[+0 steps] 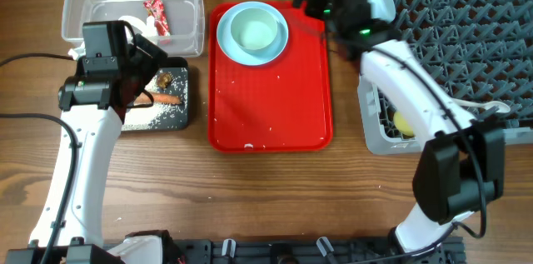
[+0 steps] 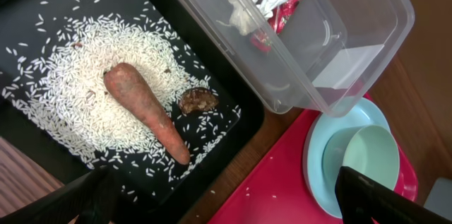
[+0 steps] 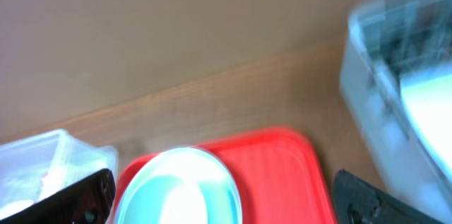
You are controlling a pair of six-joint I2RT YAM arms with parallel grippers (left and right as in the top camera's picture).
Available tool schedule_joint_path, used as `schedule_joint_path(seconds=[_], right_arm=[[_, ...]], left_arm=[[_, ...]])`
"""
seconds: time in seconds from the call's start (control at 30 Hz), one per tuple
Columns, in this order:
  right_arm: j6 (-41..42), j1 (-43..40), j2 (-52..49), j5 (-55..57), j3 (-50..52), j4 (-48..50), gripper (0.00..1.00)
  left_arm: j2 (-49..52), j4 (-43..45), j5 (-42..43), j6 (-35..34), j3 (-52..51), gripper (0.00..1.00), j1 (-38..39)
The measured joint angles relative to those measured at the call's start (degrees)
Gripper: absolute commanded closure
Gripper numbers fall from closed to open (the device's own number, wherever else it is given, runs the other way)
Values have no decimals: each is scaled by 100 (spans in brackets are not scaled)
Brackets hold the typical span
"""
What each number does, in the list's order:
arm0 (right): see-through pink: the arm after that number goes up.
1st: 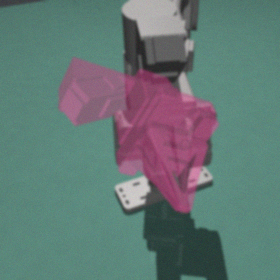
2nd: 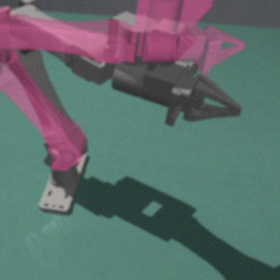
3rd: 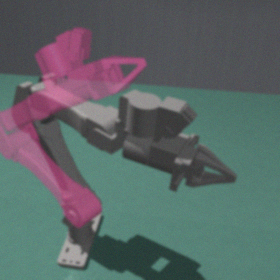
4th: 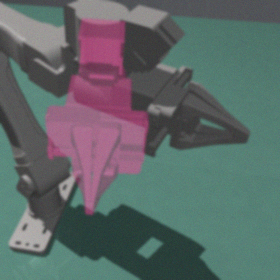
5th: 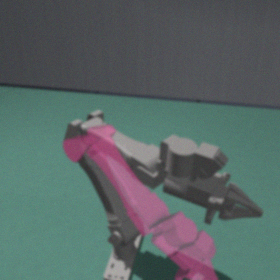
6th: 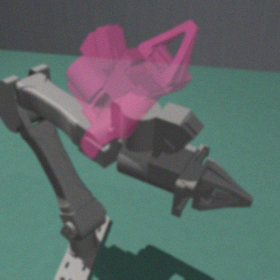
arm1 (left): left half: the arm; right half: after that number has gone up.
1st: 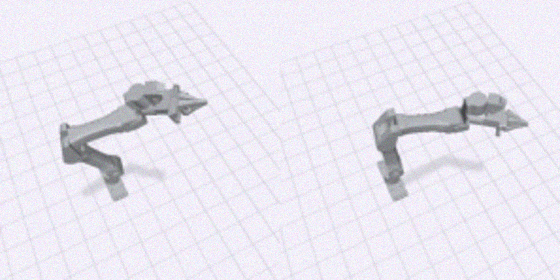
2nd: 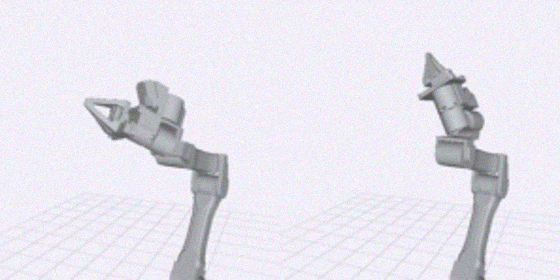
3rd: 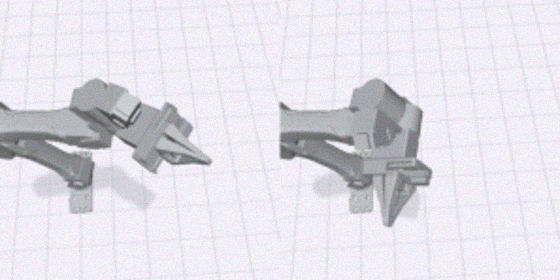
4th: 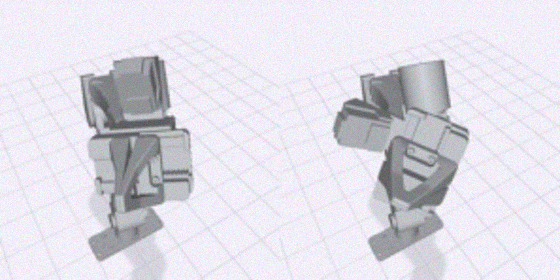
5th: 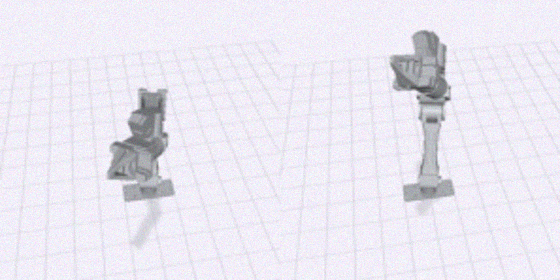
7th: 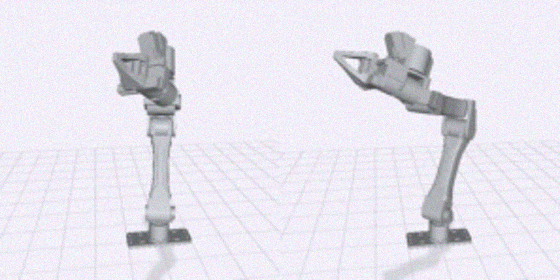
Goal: Sort waste into correct bins and load items into the dishwasher rack
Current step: 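Grasp the green bowl on the blue plate with the right gripper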
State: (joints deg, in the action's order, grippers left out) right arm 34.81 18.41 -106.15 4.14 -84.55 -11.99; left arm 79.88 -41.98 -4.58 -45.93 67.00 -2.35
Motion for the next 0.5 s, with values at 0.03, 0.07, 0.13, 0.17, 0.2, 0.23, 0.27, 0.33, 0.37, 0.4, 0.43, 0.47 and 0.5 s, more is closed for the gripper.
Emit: schedule_joint_path(seconds=[0.03, 0.07, 0.13, 0.17, 0.2, 0.23, 0.27, 0.33, 0.37, 0.4, 0.43, 0.47, 0.5], right_arm=[[402, -162, -4, -321, 2, -254, 0], [612, -225, -37, -518, 9, -299, 0], [719, -229, -122, -914, 9, -140, 1], [719, -153, -205, -1204, 9, -81, 1], [719, -76, -280, -1344, 9, -83, 4], [719, 7, -382, -1473, 9, -85, 8], [730, 87, -492, -1578, 9, -85, 12], [697, 260, -791, -1788, 2, -101, 17], [688, 319, -914, -1849, -24, -170, 24], [671, 393, -1091, -1912, -68, -225, 29], [673, 448, -1211, -1910, -122, -262, 33], [643, 492, -1316, -1891, -186, -254, 38], [671, 531, -1377, -1827, -216, -229, 43]], left_arm=[[0, 4, 0, 0, 0, 0, 0], [0, 2, -2, 0, 0, 0, 0], [0, 2, 0, 0, 0, 0, 0], [0, 2, -2, 0, 0, 0, 0], [0, 2, 0, 0, 0, 0, 0], [0, 2, 0, 0, 0, 0, 0], [0, 2, 0, 0, 0, 0, 0], [0, 2, 0, 0, 0, 0, 0], [0, 2, -2, 0, 0, 0, 0], [0, 2, 0, 0, 0, 0, 0], [0, 0, 0, 0, 0, 0, 0], [0, 2, 0, 0, 0, 0, 0], [0, 4, 0, 0, 0, 0, 0]])
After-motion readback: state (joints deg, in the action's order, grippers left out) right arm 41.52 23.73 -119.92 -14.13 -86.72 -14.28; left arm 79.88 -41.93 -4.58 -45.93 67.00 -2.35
